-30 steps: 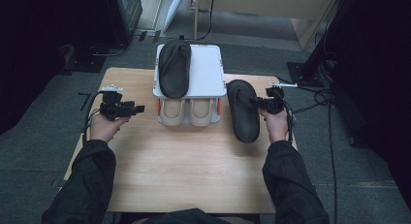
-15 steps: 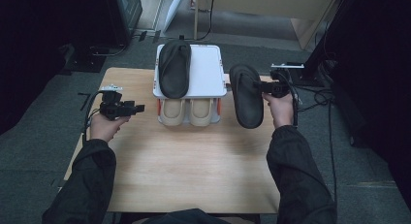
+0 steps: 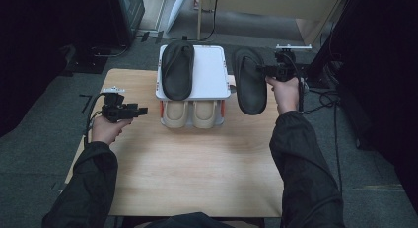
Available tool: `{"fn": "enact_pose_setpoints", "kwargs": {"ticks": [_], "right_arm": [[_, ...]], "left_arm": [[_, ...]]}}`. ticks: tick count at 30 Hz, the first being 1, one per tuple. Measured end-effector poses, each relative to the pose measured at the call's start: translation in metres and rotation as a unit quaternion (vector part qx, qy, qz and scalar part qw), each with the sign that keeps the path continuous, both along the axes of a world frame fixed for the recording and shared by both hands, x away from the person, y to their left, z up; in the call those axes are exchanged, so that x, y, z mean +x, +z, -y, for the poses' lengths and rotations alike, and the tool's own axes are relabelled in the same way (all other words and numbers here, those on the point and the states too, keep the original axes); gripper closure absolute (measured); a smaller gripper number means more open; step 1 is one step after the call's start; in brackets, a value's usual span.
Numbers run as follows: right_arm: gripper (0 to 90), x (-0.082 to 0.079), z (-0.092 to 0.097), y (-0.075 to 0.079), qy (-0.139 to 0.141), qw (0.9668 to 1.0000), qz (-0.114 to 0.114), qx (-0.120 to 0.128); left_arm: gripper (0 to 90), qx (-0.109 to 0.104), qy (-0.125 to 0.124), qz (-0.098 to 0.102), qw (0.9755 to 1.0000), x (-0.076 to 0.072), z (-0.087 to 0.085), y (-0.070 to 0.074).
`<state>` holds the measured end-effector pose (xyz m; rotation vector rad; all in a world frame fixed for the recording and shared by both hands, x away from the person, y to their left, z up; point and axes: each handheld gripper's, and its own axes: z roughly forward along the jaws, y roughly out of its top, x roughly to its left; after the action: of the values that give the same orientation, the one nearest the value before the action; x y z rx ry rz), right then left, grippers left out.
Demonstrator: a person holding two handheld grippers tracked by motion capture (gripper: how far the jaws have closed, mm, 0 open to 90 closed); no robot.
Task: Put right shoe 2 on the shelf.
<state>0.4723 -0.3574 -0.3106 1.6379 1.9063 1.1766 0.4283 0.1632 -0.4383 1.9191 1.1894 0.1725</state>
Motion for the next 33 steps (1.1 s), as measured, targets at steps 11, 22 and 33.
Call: {"fn": "enact_pose_setpoints", "kwargs": {"ticks": [11, 22, 33], "right_arm": [[70.6, 0.022, -0.038, 0.023, 0.021, 0.9997, 0.000, -0.009], [70.5, 0.046, -0.085, 0.019, 0.033, 0.9991, -0.016, -0.021], [70.5, 0.058, -0.114, 0.006, 0.046, 0.9984, -0.033, -0.008]], "left_arm": [[43.2, 0.008, -0.025, 0.013, 0.9996, -0.004, 0.003, 0.000], [43.2, 0.007, -0.037, 0.016, 0.9992, -0.005, 0.006, -0.001], [43.3, 0.009, -0.038, 0.017, 0.9991, -0.005, 0.004, -0.001]]}}
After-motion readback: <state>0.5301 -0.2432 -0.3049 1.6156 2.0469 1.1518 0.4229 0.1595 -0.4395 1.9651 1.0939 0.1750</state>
